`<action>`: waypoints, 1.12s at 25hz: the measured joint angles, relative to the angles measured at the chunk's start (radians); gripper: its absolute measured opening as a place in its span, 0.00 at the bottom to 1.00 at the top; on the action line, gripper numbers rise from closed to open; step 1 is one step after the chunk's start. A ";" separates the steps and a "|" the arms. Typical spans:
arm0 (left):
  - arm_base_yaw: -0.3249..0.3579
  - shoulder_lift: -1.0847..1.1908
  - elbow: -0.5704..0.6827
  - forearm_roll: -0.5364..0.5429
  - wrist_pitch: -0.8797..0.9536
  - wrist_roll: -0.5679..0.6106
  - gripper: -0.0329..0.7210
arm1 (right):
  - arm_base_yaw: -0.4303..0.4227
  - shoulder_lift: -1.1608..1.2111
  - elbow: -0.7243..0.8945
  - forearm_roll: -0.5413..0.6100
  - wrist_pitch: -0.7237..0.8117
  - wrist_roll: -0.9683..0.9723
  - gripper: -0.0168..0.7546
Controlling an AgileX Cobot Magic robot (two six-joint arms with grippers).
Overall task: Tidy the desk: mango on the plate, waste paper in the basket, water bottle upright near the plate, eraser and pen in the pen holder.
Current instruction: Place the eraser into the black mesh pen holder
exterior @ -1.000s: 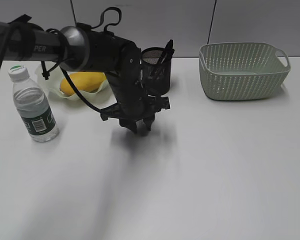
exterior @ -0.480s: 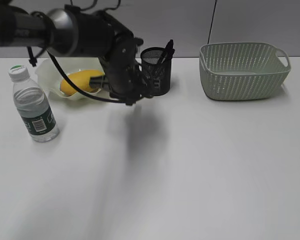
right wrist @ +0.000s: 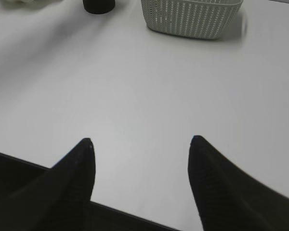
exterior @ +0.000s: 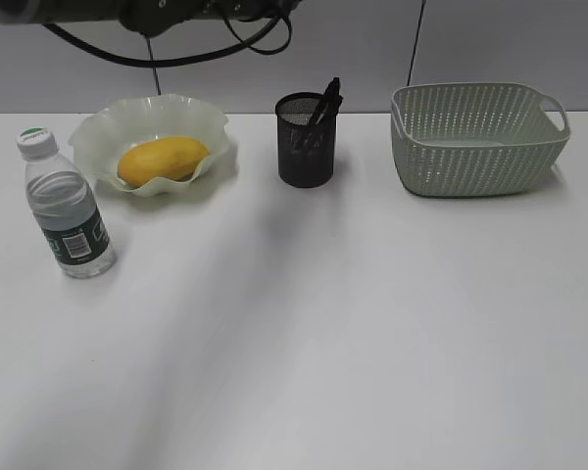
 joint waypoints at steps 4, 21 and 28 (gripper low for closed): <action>0.014 0.074 0.000 0.040 -0.179 0.000 0.23 | 0.000 0.000 0.000 0.000 0.000 0.000 0.61; 0.048 0.212 0.003 0.067 -0.259 0.004 0.32 | 0.000 0.000 0.000 0.000 0.000 0.000 0.57; 0.048 0.212 0.003 0.067 -0.260 0.004 0.59 | 0.000 0.000 0.000 0.000 0.000 0.000 0.57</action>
